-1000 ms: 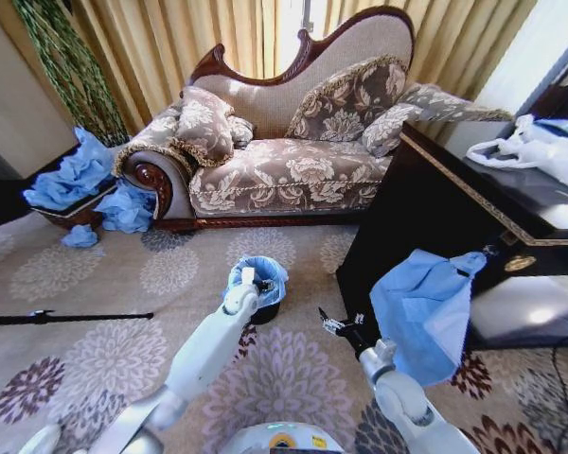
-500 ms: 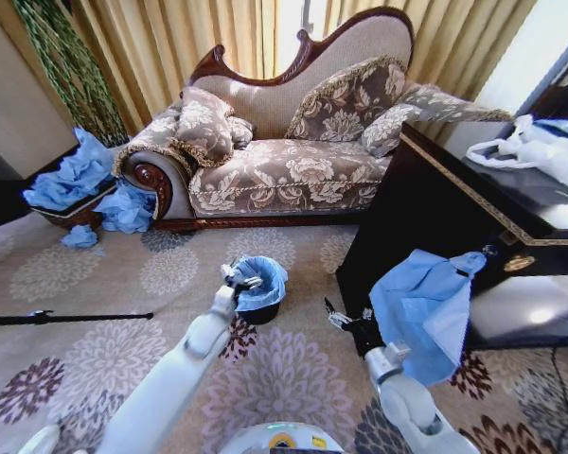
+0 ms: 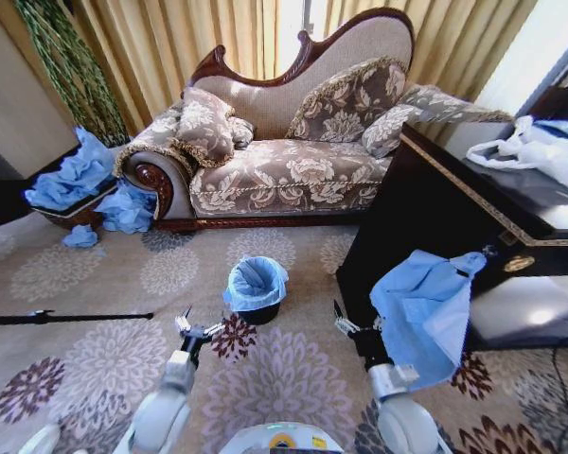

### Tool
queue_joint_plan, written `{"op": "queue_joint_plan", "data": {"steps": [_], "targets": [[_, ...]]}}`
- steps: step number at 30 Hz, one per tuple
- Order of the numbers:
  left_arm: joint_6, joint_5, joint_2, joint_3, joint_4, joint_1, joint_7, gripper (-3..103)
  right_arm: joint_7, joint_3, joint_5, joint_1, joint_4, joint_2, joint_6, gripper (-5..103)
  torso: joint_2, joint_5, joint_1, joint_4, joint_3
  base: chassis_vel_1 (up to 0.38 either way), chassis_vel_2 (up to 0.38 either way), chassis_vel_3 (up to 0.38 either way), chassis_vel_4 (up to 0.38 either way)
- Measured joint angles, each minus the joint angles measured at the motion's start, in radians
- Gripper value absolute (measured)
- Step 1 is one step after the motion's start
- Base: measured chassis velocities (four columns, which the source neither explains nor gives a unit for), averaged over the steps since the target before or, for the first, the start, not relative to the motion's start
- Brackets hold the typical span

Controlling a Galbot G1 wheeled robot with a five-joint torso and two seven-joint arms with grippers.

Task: Place a garbage bag over the trash bin.

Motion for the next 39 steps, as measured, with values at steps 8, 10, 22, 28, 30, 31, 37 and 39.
{"op": "queue_joint_plan", "data": {"steps": [8,10,22,28,30,31,37,39], "targets": [[-0.045,0.029,-0.065,-0.013,-0.071,0.075,-0.005,100,-0.039,0.018,-0.019,-0.145,0.089,0.027,0.047,100,0.0,-0.0001,0.0,-0.0003,0.0,0.0,0.0,0.0,0.0],[-0.045,0.028,-0.068,-0.014,-0.08,0.081,-0.005,100,-0.039,0.019,-0.017,-0.15,0.098,0.025,0.048,100,0.0,-0.0003,0.0,-0.0002,0.0,0.0,0.0,0.0,0.0],[-0.044,0.02,-0.074,-0.048,-0.171,0.138,0.007,100,-0.042,0.023,0.01,-0.189,0.175,0.029,0.05,100,0.0,-0.0003,0.0,-0.0002,0.0,0.0,0.0,0.0,0.0],[-0.042,-0.006,-0.083,-0.039,-0.192,0.15,0.012,100,-0.036,0.027,0.017,-0.184,0.199,0.026,0.014,100,0.0,-0.0004,0.0,-0.0002,0.0,0.0,0.0,0.0,0.0],[-0.041,-0.007,-0.083,-0.041,-0.194,0.148,0.012,100,-0.035,0.024,0.016,-0.182,0.199,0.027,0.012,100,0.0,-0.0003,0.0,-0.0002,0.0,0.0,0.0,0.0,0.0],[-0.04,-0.007,-0.081,-0.042,-0.198,0.148,0.012,100,-0.034,0.02,0.016,-0.178,0.199,0.029,0.01,100,0.0,-0.0003,0.0,-0.0002,0.0,0.0,0.0,0.0,0.0],[-0.045,-0.009,-0.077,-0.048,-0.199,0.145,0.005,100,-0.03,-0.001,0.021,-0.148,0.198,0.028,-0.02,100,0.0,-0.0003,0.0,-0.0001,0.0,0.0,0.0,0.0,0.0],[-0.046,-0.016,-0.075,-0.049,-0.197,0.14,0.004,100,-0.027,-0.003,0.022,-0.137,0.191,0.029,-0.024,100,0.0,-0.0004,0.0,0.0,0.0,0.0,0.0,0.0,0.0]]}}
